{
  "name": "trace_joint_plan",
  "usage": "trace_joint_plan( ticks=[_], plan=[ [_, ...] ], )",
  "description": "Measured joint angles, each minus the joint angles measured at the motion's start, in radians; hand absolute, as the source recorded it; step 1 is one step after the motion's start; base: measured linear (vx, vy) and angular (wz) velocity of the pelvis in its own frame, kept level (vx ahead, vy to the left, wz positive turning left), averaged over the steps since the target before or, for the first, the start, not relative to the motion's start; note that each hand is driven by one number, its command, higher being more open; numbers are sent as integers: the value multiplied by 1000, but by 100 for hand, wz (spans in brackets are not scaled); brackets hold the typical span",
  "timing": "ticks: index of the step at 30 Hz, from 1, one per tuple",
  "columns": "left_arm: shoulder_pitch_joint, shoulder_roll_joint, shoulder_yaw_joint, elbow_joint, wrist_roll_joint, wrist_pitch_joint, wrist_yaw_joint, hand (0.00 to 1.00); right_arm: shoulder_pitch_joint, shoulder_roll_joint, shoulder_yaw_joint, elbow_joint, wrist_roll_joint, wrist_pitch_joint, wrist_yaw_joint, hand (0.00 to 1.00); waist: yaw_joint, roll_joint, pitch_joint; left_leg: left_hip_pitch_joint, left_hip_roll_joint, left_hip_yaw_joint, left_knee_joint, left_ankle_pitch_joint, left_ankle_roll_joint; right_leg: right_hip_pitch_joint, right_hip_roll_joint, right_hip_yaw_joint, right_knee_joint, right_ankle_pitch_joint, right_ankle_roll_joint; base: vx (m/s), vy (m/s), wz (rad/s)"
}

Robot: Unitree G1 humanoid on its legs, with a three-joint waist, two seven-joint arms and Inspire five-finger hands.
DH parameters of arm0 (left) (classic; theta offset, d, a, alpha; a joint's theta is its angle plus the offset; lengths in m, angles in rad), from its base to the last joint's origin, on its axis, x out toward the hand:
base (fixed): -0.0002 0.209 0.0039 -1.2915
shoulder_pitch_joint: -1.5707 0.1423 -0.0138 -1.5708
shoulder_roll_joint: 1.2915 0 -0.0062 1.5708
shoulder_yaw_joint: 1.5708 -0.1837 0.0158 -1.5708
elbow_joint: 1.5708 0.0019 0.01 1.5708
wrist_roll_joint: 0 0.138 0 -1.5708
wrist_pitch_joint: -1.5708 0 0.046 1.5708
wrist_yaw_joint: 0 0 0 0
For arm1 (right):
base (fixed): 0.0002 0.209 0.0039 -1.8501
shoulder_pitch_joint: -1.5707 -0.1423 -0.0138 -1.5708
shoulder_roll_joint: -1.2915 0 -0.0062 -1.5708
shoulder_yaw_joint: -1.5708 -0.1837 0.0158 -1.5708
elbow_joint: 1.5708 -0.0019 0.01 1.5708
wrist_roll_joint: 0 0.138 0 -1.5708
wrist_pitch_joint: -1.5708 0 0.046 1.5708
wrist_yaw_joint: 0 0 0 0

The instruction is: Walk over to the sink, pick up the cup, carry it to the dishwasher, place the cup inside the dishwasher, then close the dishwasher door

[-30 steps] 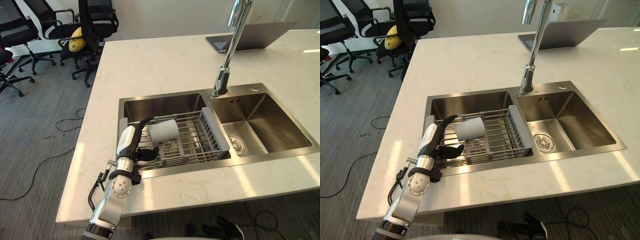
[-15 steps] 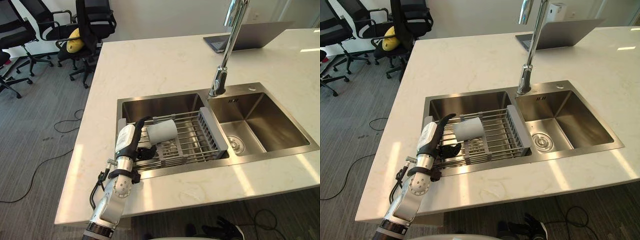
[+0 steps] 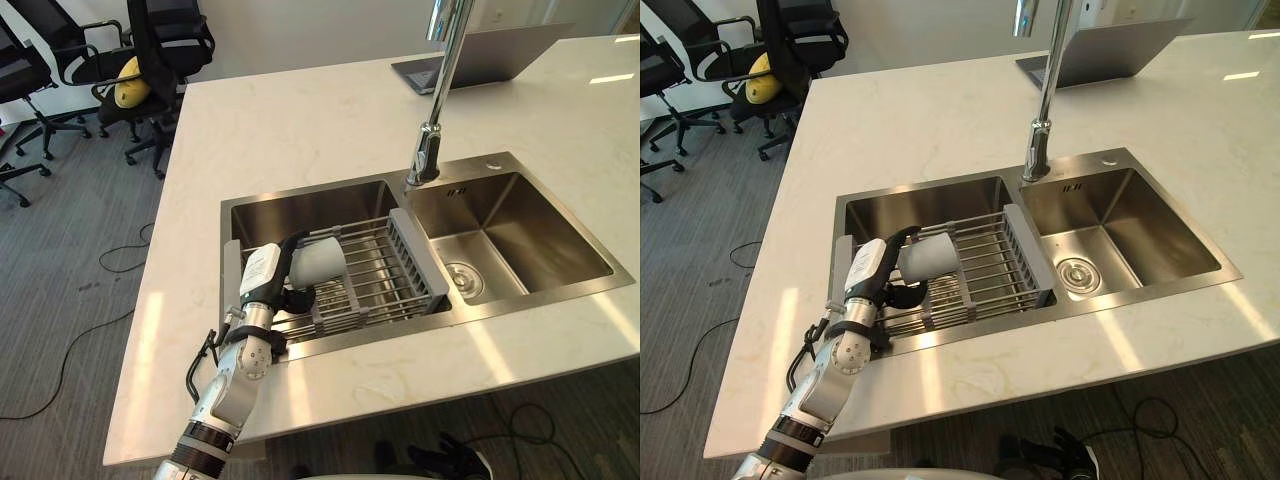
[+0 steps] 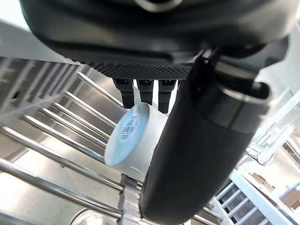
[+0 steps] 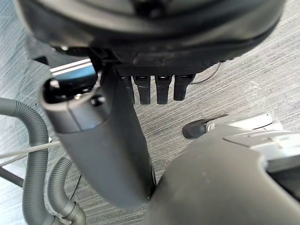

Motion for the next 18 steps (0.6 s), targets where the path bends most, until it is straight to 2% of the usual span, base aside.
trace_joint_plan(
  ticks=[10,11,18],
  plan=[
    [-59,14,3,50,9,24,-2,90,-1,2,-11,-1,27,-1,-1,90,-24,10,7,-3,6,37,0,-8,-9,-21,8,38,-2,7,-2,-21,-14,-11],
    [-59,14,3,50,9,24,-2,30,-1,3,-13,-1,27,-1,-2,90,-24,11,7,-3,7,39,0,-8,-9,-22,9,40,-2,7,-2,-8,-16,-11],
    [-65,14,17,61,10,26,-1,30,-3,4,-15,-1,28,-4,-2,90,-38,14,11,-1,10,43,0,-11,-13,-25,13,47,-2,8,-2,-5,-9,-3]
  ],
)
